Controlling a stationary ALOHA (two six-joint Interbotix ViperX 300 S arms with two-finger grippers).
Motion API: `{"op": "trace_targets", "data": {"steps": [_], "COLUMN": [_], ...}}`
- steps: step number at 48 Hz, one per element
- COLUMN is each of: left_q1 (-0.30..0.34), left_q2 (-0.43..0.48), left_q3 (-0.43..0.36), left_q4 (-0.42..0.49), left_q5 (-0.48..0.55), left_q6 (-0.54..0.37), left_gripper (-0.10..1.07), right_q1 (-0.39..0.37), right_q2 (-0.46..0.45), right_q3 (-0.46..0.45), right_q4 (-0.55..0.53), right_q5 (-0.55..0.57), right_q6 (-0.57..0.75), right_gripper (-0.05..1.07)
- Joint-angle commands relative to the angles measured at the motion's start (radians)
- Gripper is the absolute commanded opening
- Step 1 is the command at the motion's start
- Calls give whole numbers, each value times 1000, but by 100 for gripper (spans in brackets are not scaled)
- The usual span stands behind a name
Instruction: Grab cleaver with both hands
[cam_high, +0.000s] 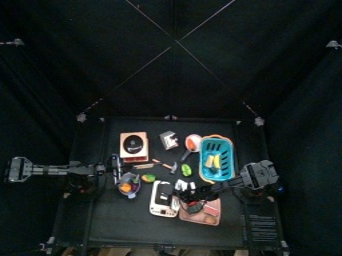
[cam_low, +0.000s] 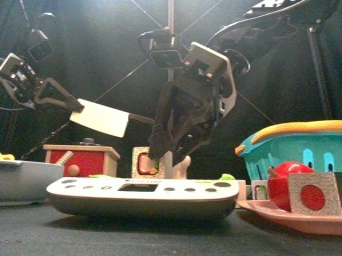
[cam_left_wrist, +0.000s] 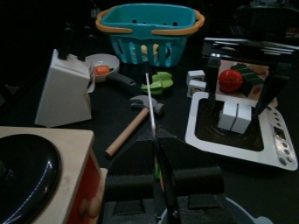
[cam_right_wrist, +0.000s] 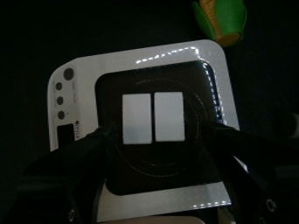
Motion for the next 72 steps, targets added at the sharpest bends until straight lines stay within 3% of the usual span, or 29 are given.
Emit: {"op": "trace_targets", "data": {"steps": [1,6,18,31,40,48,56,64,72], "left_q1": [-2,-3,-37,-84,-149,-198,-213,-273,-301], "left_q2": [2,2,2,2,3,40,140,247,295], "left_q3": [-18,-28,-46,-60,-87,-132,-169,-221,-241], "left_q4": [2,3,34,37,61,66,71,71,71], "left_q5": [-5,-5,-8,-25,-46,-69,-98,-175,-224], "left_q6": [0,3,3,3,3,3,-2,2,2], "left_gripper": [34,34,34,34,34,34,34,34,34], "right_q1": [3,14,11,8,9,14,6,6,6], "right_q2": [-67,-95,-121,-167,-249,-337,-419,-494,-543], "right_q3": [-49,-98,-284,-413,-377,-276,-110,57,204], "right_q4": [14,60,201,195,140,135,123,81,15], "right_q5": [31,109,460,657,635,557,397,224,52], "right_q6": [0,2,-2,-5,-29,-92,-98,-98,-86], "right_gripper": [104,104,104,104,104,104,104,104,104]}}
